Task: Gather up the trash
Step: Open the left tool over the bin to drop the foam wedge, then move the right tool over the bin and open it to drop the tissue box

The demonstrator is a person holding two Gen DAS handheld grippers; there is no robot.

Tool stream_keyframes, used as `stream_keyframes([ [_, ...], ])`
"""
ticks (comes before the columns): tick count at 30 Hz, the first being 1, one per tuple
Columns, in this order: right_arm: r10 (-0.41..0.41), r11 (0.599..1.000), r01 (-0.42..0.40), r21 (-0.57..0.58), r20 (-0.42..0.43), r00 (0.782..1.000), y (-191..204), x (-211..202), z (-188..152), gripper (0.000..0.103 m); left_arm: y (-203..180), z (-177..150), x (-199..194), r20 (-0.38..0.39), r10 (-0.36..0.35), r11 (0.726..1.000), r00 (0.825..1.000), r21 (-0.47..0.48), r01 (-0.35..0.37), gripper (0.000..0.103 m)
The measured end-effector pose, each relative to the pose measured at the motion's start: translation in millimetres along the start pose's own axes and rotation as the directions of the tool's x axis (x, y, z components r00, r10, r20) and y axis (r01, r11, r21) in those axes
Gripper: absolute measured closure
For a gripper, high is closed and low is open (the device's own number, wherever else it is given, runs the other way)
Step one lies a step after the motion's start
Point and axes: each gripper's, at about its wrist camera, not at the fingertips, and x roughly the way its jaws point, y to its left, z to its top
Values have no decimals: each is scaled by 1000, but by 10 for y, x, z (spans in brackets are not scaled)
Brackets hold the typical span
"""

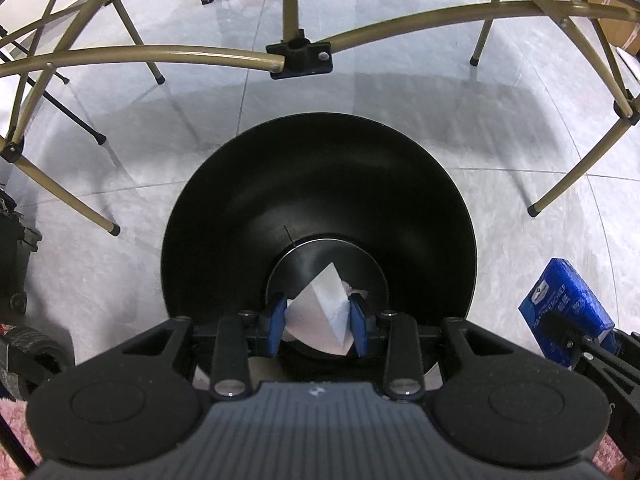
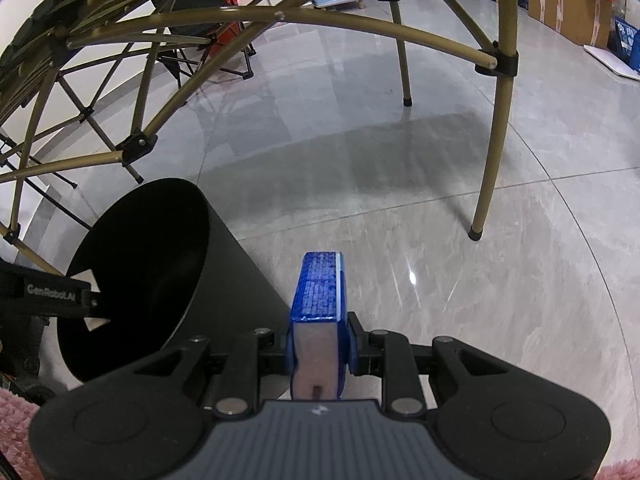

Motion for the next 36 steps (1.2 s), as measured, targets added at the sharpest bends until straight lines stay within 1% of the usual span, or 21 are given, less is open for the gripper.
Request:
stream_keyframes([
  [4, 2, 1000, -1, 12, -6, 1000, -32, 21, 15, 80, -25, 27, 29, -9, -5, 1000, 1000, -3, 5, 68],
  [7, 4, 1000, -3, 17, -9, 1000, -40, 37, 22, 80, -31, 40, 33, -9, -10, 1000, 1000, -11, 10, 63],
  [8, 5, 1000, -4, 17, -10, 1000, -44, 40, 25, 80, -33, 45, 28, -6, -14, 1000, 1000, -13, 14, 58],
  [9, 5, 1000, -5, 18, -11, 1000, -46, 43, 24, 80, -38, 49, 20, -1, -18, 1000, 1000, -14, 18, 50],
  [10, 6, 1000, -5, 20, -12, 1000, -49, 46, 23, 80, -47, 51, 14, 3, -18, 1000, 1000, -14, 18, 44],
  [12, 5, 1000, -5, 20, -12, 1000, -53, 45, 20, 80, -59, 51, 1, 8, -11, 1000, 1000, -19, 11, 17],
  [15, 6, 1000, -5, 20, -11, 1000, -52, 41, 16, 80, -39, 58, -1, 0, -9, 999, 1000, -48, 9, 2],
  [18, 6, 1000, -6, 18, -13, 1000, -51, 41, 17, 80, -7, 61, 23, -19, -16, 997, 1000, -77, 14, 1],
  [23, 8, 1000, -7, 17, -14, 1000, -57, 35, 17, 80, 13, 60, 65, -42, -15, 996, 999, -90, 12, 0],
  [36, 8, 1000, -8, 5, -5, 1000, -11, -39, -1, 80, 58, 37, 39, -38, -17, 996, 999, -93, 14, 0],
])
